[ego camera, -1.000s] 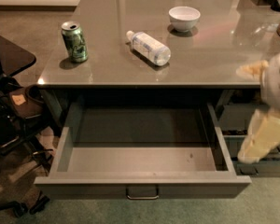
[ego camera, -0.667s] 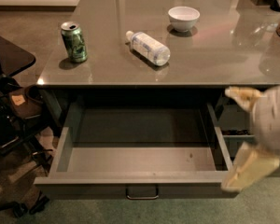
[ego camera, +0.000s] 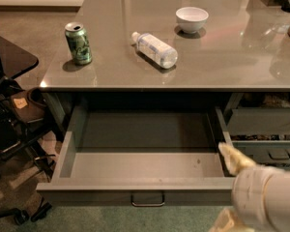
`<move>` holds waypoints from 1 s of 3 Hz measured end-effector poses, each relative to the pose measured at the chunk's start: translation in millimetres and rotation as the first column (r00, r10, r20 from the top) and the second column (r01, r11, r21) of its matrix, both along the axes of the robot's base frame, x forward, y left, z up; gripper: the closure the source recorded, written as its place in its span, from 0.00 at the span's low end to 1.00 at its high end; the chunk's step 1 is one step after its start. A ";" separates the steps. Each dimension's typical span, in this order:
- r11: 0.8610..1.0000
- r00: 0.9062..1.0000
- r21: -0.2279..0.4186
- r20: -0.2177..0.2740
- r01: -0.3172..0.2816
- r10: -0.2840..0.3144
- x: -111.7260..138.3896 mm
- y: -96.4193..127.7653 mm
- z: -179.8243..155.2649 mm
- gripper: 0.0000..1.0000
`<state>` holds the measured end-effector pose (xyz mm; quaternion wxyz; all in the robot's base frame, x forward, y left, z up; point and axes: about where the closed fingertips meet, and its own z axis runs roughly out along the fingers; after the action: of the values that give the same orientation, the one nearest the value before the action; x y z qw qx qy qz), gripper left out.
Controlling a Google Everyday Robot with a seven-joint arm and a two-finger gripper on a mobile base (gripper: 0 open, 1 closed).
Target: Close top drawer
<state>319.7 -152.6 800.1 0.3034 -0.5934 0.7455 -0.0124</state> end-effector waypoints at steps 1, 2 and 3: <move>1.000 0.999 -0.015 -0.022 0.026 -0.026 -11.2 -4.1 -32.7 0.00; 1.000 0.999 -0.015 -0.022 0.026 -0.026 -11.3 -4.2 -32.7 0.00; 0.999 0.995 -0.003 -0.089 0.046 -0.046 -24.8 0.7 -74.7 0.00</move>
Offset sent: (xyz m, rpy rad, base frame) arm -0.0084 0.0003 -0.0308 -0.0189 0.0111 -0.0253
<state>295.0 -151.9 725.4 0.2693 -0.5761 0.7717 0.0067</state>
